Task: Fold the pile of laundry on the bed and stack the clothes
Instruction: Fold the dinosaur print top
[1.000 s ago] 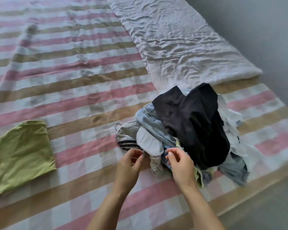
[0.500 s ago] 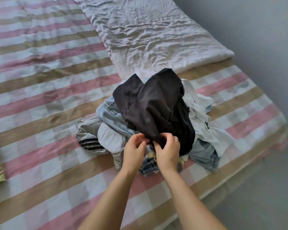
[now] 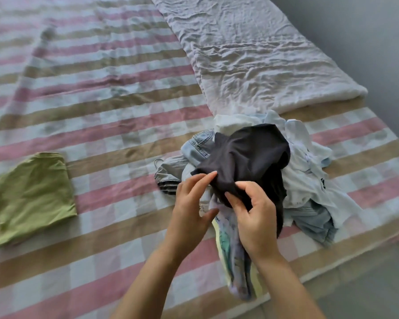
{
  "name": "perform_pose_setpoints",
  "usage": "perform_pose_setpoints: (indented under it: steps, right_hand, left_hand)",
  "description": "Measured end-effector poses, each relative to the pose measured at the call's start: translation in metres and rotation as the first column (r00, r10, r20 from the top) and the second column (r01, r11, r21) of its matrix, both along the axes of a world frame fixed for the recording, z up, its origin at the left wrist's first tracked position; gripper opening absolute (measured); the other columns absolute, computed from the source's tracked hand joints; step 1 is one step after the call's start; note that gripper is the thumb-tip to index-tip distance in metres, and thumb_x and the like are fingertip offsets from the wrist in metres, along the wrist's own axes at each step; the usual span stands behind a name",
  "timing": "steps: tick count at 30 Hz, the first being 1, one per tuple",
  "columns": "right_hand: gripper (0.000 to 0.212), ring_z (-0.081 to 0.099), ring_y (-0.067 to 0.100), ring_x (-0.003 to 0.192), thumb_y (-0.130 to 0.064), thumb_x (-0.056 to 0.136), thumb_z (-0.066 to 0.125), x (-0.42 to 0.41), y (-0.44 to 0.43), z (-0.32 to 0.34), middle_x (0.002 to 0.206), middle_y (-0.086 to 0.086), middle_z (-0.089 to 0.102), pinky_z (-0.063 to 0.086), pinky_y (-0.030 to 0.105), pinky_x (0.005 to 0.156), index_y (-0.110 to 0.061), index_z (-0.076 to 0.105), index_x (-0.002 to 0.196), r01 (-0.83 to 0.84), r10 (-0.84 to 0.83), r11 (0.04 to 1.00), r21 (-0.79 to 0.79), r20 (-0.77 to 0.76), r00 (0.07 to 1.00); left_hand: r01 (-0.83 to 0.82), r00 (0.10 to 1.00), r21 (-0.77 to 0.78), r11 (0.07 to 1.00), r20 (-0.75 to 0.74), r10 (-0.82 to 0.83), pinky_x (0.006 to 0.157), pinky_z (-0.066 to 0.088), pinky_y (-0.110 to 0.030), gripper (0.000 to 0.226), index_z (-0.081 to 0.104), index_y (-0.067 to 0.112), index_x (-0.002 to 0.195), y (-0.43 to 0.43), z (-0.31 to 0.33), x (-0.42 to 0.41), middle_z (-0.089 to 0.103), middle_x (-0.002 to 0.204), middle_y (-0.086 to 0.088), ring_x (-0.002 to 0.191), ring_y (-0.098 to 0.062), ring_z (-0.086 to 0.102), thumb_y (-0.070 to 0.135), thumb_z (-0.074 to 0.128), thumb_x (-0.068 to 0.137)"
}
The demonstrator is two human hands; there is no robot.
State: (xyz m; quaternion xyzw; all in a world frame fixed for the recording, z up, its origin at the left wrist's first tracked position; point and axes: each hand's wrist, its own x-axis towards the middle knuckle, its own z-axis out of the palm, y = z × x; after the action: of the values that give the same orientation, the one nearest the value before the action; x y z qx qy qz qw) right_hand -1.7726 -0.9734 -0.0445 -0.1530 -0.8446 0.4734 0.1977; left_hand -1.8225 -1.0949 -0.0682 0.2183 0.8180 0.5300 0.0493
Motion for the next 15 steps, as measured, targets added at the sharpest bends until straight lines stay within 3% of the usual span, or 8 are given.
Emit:
perform_pose_setpoints:
  steps: [3, 6, 9, 13, 15]
  right_hand:
    - [0.009, 0.061, -0.001, 0.074, -0.016, 0.084, 0.062, -0.003, -0.038, 0.027, 0.077, -0.013, 0.066, 0.043, 0.008, 0.069, -0.024, 0.064, 0.086, -0.199, 0.207, 0.948, -0.246, 0.006, 0.978]
    - [0.014, 0.060, -0.003, 0.074, -0.016, 0.083, 0.062, -0.005, -0.076, 0.042, 0.077, -0.015, 0.067, 0.043, 0.009, 0.070, -0.029, 0.065, 0.083, -0.339, 0.367, 0.845, -0.413, -0.013, 0.930]
    - [0.012, 0.061, 0.000, 0.075, -0.017, 0.082, 0.060, -0.006, -0.118, 0.045, 0.077, -0.012, 0.067, 0.045, 0.013, 0.071, -0.028, 0.066, 0.081, -0.423, 0.486, 0.747, -0.513, -0.013, 0.874]
    - [0.009, 0.060, 0.002, 0.074, -0.020, 0.082, 0.059, -0.010, -0.165, 0.032, 0.075, -0.011, 0.067, 0.046, 0.017, 0.070, -0.025, 0.066, 0.081, -0.464, 0.563, 0.691, -0.554, 0.011, 0.826]
    - [0.007, 0.061, 0.005, 0.075, -0.020, 0.084, 0.060, -0.013, -0.181, 0.018, 0.077, -0.007, 0.068, 0.048, 0.020, 0.069, -0.021, 0.067, 0.083, -0.437, 0.571, 0.683, -0.585, 0.055, 0.819]
  left_hand:
    - [-0.117, 0.985, -0.001, 0.993, -0.127, 0.116, 0.098, 0.035, -0.016, 0.047, 0.062, 0.013, 0.110, -0.040, 0.019, 0.001, 0.049, 0.117, 0.002, 0.111, -0.019, 0.048, 0.004, 0.077, 0.067]
    - [-0.129, 0.980, 0.027, 0.991, -0.150, 0.131, 0.100, 0.036, -0.022, 0.021, 0.063, 0.001, 0.091, -0.090, 0.034, 0.008, 0.058, 0.113, -0.001, 0.114, -0.017, 0.049, 0.003, 0.068, 0.070]
    - [-0.151, 0.987, -0.012, 0.988, -0.066, 0.150, 0.089, 0.043, -0.030, 0.024, 0.060, 0.007, 0.092, -0.143, 0.039, 0.022, 0.061, 0.097, 0.003, 0.098, -0.018, 0.056, -0.001, 0.061, 0.070]
    - [-0.253, 0.965, -0.111, 0.961, -0.099, 0.243, 0.076, 0.037, -0.004, 0.026, 0.057, 0.012, 0.091, -0.196, 0.038, 0.036, 0.056, 0.086, 0.007, 0.079, -0.001, 0.049, 0.001, 0.060, 0.068]
    - [-0.266, 0.963, -0.143, 0.953, -0.090, 0.255, 0.073, 0.037, -0.006, 0.023, 0.058, 0.009, 0.092, -0.213, 0.029, 0.038, 0.056, 0.085, 0.007, 0.078, -0.003, 0.050, 0.004, 0.059, 0.070]
